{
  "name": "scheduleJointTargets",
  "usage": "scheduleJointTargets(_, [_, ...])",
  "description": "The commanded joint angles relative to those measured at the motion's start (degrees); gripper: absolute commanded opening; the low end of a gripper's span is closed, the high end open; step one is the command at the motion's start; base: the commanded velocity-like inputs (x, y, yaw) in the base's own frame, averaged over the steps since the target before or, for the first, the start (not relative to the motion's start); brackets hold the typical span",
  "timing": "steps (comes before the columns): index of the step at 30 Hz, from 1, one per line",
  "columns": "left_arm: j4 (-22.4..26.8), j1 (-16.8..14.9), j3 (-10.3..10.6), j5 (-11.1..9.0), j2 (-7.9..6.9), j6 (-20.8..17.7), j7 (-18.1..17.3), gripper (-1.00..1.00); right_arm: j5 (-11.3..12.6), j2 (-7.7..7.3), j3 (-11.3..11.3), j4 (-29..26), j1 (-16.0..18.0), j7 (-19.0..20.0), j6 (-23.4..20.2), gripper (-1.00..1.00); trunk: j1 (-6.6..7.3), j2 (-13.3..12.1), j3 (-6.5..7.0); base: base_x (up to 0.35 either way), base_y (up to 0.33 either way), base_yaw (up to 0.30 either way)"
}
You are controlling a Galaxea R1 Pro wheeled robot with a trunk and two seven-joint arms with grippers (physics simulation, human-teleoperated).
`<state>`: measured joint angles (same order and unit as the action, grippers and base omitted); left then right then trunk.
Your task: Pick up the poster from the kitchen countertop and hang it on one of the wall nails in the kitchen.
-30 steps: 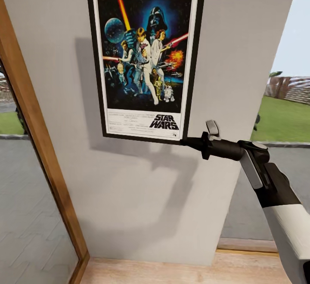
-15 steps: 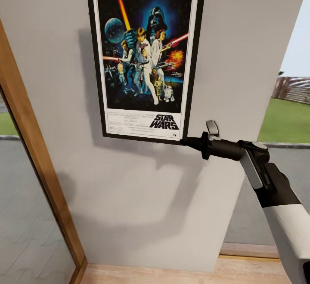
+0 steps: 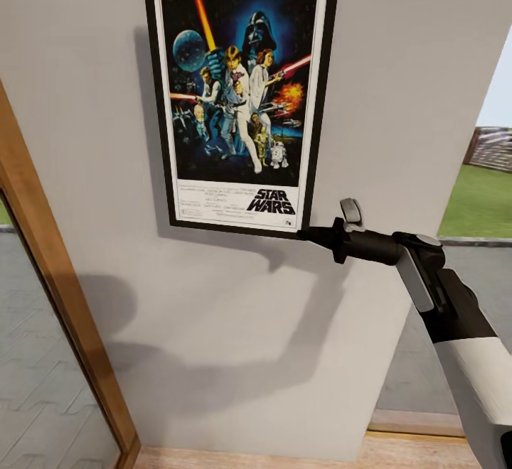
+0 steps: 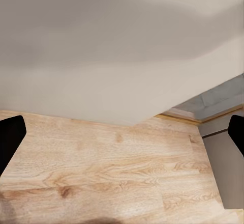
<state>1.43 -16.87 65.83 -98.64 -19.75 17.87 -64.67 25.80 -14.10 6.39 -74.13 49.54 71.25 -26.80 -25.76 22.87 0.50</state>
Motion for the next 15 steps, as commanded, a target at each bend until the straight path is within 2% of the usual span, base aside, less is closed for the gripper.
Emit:
scheduleJointTargets(1, [0.06, 0.00, 0.48, -0.41, -0.03, 0.30, -0.02, 1.00, 0.57, -0.05, 0.12, 0.04, 0.03, 0.12, -0.71, -1.00, -0.02, 0.04, -0.03, 0.000, 0.000, 0.000])
scheduleJointTargets(15, [0.06, 0.00, 0.44, -0.41, -0.03, 0.27, -0.02, 1.00, 0.57, -0.05, 0.12, 0.04, 0.03, 0.12, -0.71, -1.00, -0.02, 0.04, -0.03, 0.000, 0.000, 0.000])
